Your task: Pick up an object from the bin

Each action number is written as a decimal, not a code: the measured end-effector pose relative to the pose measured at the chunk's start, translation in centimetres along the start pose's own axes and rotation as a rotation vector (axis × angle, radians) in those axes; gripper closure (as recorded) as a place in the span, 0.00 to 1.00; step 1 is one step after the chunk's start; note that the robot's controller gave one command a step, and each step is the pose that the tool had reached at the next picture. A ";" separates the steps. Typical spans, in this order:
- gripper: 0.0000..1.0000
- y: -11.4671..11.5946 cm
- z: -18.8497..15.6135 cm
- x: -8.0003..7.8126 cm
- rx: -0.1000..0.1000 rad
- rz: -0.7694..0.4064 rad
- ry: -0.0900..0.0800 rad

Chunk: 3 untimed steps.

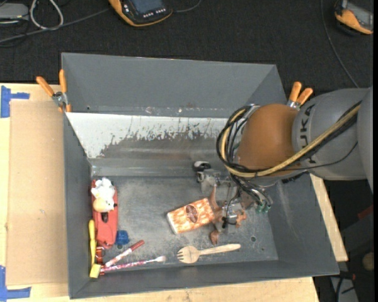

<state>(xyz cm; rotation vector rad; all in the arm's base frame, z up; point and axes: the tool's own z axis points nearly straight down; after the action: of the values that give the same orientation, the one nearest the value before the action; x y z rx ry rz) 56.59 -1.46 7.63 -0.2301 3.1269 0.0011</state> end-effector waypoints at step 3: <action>1.00 3.0 -5.6 -1.9 -0.003 0.008 0.004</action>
Offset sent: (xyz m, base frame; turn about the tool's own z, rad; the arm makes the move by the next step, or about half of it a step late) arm 0.0000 0.0000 0.0000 0.0000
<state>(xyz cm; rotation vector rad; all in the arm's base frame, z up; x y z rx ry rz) 57.96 1.78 13.21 -0.2177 3.1324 0.0061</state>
